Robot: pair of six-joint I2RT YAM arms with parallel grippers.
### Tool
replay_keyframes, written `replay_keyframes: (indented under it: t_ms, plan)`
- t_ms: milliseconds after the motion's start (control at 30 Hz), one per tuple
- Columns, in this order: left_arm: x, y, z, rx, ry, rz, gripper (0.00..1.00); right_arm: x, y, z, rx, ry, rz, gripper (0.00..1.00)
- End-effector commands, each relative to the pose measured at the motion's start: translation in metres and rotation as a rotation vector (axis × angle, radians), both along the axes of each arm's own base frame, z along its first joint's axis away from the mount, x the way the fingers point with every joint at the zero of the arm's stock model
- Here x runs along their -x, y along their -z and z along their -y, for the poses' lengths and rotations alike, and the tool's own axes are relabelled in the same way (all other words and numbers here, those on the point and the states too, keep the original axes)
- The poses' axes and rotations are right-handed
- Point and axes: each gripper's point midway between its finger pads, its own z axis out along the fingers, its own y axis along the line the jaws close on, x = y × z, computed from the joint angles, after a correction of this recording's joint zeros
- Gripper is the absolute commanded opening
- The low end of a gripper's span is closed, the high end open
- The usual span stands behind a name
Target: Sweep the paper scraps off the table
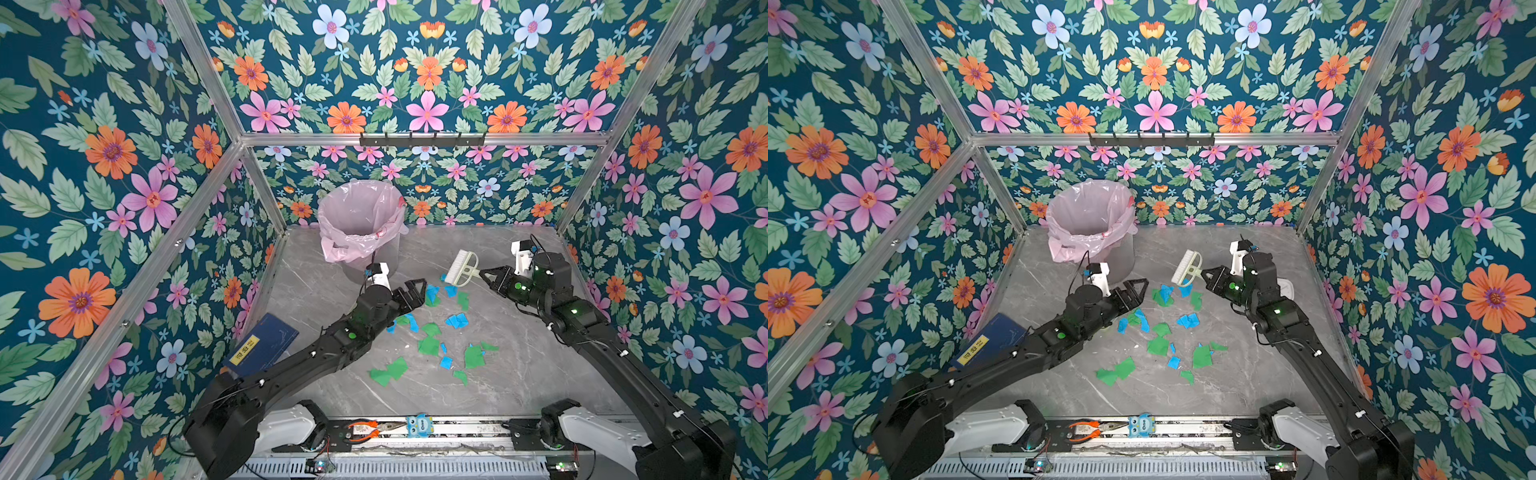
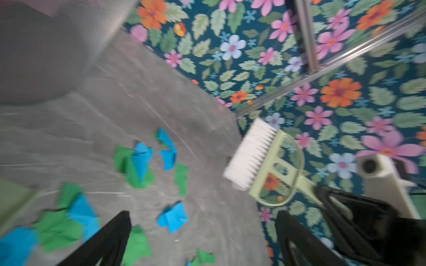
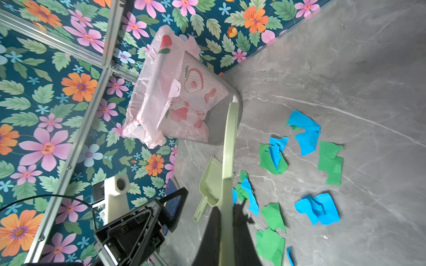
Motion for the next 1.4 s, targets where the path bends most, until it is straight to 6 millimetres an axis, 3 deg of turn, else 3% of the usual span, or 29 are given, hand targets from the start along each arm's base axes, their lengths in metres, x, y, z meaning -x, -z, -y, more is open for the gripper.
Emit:
replay_keyframes:
  t_ms: [0, 100, 300, 400, 533, 800, 933, 1367]
  plan:
    - [0.017, 0.047, -0.063, -0.243, -0.149, -0.083, 1.0, 0.003, 0.004, -0.003, 0.008, -0.026, -0.011, 0.0]
    - [0.033, 0.056, -0.087, -0.166, -0.199, -0.11, 0.97, 0.004, 0.006, -0.004, 0.005, -0.033, -0.021, 0.0]
    - [0.06, 0.079, -0.114, 0.097, -0.278, -0.087, 0.88, 0.004, 0.011, -0.009, 0.009, -0.064, -0.035, 0.0]
    - [0.066, 0.087, -0.126, 0.13, -0.324, -0.109, 0.85, 0.002, 0.013, -0.012, 0.005, -0.078, -0.042, 0.0]
    - [0.069, 0.096, -0.128, 0.151, -0.344, -0.151, 0.86, -0.002, 0.015, -0.016, 0.001, -0.092, -0.048, 0.0]
    - [0.07, 0.105, -0.103, 0.209, -0.289, -0.283, 0.87, -0.004, 0.019, -0.019, -0.008, -0.103, -0.058, 0.0]
    - [0.072, 0.122, -0.098, 0.213, -0.289, -0.344, 0.87, -0.006, 0.022, -0.021, -0.01, -0.114, -0.063, 0.0]
    - [0.072, 0.144, -0.133, 0.253, -0.439, -0.265, 0.85, -0.009, 0.025, -0.022, -0.011, -0.119, -0.064, 0.0]
